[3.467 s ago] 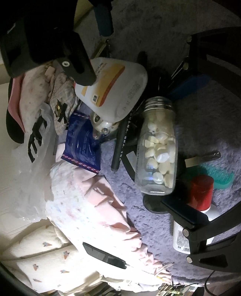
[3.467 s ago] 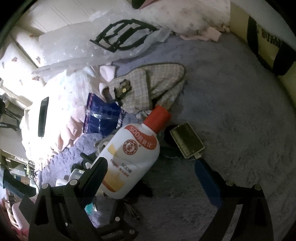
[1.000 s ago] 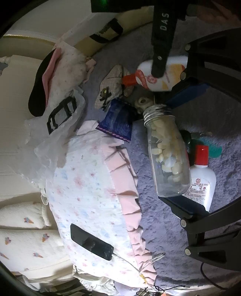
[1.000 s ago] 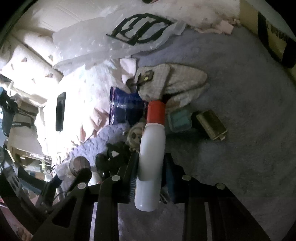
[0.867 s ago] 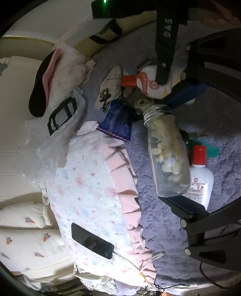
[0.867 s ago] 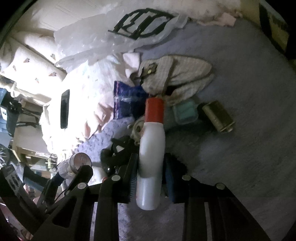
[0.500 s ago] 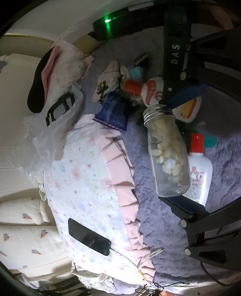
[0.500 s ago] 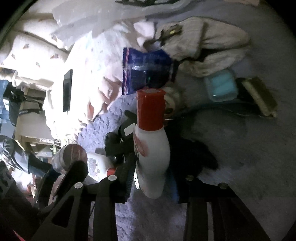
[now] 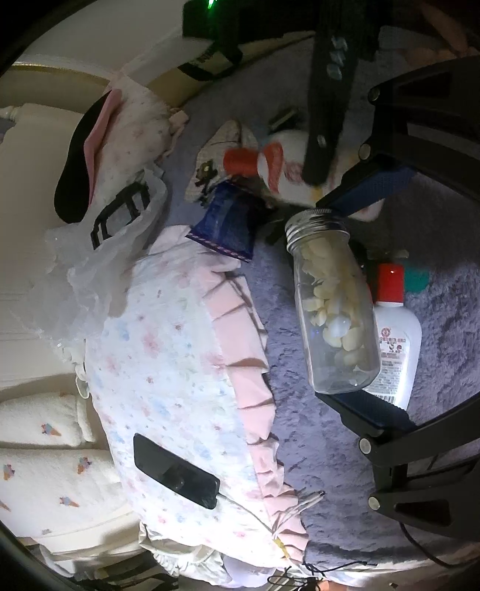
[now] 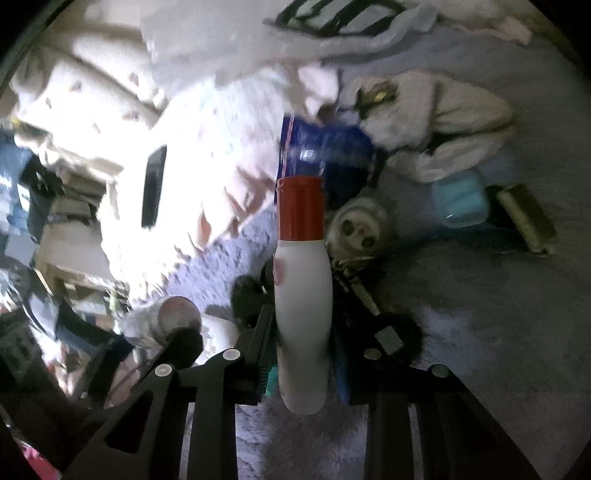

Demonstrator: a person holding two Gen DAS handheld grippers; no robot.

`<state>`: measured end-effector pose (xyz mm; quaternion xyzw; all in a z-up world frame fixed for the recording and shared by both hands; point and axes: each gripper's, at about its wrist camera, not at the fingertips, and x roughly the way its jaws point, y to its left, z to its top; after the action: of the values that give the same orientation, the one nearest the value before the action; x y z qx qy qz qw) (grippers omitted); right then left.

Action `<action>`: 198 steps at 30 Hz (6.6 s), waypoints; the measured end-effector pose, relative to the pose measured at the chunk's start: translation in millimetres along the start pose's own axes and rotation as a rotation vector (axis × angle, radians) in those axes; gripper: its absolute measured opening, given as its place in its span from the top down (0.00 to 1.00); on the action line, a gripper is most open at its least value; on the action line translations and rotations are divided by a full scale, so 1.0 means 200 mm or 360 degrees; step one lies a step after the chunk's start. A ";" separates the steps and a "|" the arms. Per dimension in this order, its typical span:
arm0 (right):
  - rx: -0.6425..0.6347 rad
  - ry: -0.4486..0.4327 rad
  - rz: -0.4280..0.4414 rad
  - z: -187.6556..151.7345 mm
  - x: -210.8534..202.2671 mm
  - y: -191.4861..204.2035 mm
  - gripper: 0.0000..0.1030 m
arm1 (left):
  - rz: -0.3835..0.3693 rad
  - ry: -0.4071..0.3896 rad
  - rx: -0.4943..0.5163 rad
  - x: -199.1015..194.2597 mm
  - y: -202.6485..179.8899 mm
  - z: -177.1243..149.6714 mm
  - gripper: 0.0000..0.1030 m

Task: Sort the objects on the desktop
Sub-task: 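Carry the jar in the left gripper while the right gripper carries the bottle over the white bin, then open the left gripper to drop the jar while the right gripper drops the bottle into the bin, then withdraw both grippers from the bin back toward the items on the rug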

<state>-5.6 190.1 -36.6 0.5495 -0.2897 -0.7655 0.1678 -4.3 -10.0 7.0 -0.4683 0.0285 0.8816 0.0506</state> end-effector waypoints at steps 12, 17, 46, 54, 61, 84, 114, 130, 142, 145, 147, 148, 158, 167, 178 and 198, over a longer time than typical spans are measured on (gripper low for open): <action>0.0139 -0.0271 0.0150 0.15 -0.45 -0.14 0.72 | -0.0077 -0.0128 0.0082 -0.18 -0.27 0.29 0.15; 0.0146 -0.0390 0.0130 0.19 -0.67 -0.21 0.72 | -0.0191 -0.0189 0.0197 -0.24 -0.53 0.42 0.15; 0.0609 -0.1125 0.0155 0.13 -1.57 -0.97 0.72 | -0.0538 -0.0254 0.0777 -0.35 -1.72 0.74 0.15; 0.0736 -0.1295 0.0148 0.10 -1.74 -1.10 0.72 | -0.0651 -0.0249 0.0983 -0.38 -2.05 0.72 0.15; 0.0835 -0.1332 0.0117 0.09 -1.76 -1.21 0.72 | -0.0660 -0.0216 0.1037 -0.30 -2.15 0.71 0.15; 0.0868 -0.1214 0.0012 0.13 -1.71 -1.25 0.72 | -0.0638 -0.0078 0.1060 -0.06 -2.33 0.77 0.15; 0.0820 -0.1105 -0.0170 0.22 -1.62 -1.19 0.72 | -0.0577 0.0040 0.1054 0.08 -2.24 0.74 0.10; 0.0773 -0.1103 -0.0290 0.27 -1.59 -1.12 0.65 | -0.0646 -0.0028 0.0999 0.03 -2.13 0.78 0.03; 0.0637 -0.1296 -0.0335 0.25 -1.72 -0.99 0.22 | -0.0735 -0.0058 0.0947 -0.04 -2.06 0.80 0.03; 0.0647 -0.1277 -0.0304 0.25 -1.70 -0.99 0.22 | -0.0739 -0.0053 0.0940 -0.04 -2.03 0.81 0.03; 0.0647 -0.1261 -0.0301 0.26 -1.69 -0.98 0.22 | -0.0732 -0.0055 0.0950 -0.05 -2.01 0.81 0.03; 0.0638 -0.1250 -0.0304 0.27 -1.68 -0.97 0.22 | -0.0726 -0.0058 0.0954 -0.05 -2.00 0.80 0.03; 0.0394 -0.1076 -0.0381 0.33 -1.53 -0.84 0.22 | -0.0631 -0.0060 0.0917 0.01 -1.67 0.77 0.03; -0.0004 -0.0798 -0.0648 0.38 -1.36 -0.78 0.22 | -0.0559 -0.0029 0.0870 0.08 -1.41 0.68 0.03; -0.0482 -0.0435 -0.0904 0.63 -1.05 -0.71 0.43 | -0.0640 -0.0018 0.0757 0.08 -1.24 0.60 0.03; -0.0712 -0.0096 -0.0862 0.44 -0.73 -0.47 0.90 | -0.0662 -0.0012 0.0563 -0.08 -0.91 0.47 0.03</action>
<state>-33.0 368.9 33.3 0.5332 0.0366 -0.8426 0.0662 -51.0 179.5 72.6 -0.4447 0.0851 0.8353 0.3118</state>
